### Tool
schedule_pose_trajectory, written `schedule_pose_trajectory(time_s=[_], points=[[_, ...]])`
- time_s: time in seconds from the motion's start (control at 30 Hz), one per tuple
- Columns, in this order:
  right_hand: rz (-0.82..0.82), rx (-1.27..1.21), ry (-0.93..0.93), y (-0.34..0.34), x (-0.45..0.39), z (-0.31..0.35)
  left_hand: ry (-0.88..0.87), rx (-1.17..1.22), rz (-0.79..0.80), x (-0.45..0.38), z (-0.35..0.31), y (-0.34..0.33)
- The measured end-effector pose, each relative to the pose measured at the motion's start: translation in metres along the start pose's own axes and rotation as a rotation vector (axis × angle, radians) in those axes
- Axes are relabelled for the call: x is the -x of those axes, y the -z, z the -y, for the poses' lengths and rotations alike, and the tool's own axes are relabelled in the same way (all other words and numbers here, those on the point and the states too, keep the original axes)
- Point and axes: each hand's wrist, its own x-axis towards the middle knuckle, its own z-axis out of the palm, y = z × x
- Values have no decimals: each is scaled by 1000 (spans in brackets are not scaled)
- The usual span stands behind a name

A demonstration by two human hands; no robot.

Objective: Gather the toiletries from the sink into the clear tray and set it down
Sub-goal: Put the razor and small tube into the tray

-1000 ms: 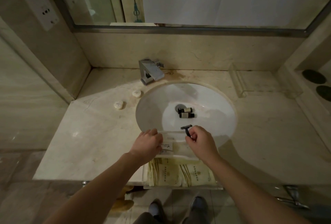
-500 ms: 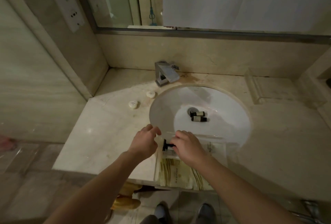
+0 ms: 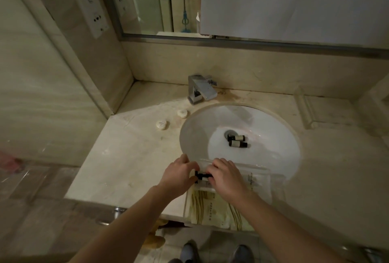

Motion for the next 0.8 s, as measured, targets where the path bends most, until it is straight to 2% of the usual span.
schedule_pose_trajectory(time_s=[0.2, 0.43, 0.8], points=[[-29, -65, -77, 1, 9, -12, 5, -14, 0, -5, -7, -3], [62, 19, -67, 3, 6, -5, -20, -85, -19, -9, -16, 0], [103, 43, -88, 2, 7, -13, -41, 14, -72, -4, 1, 9]])
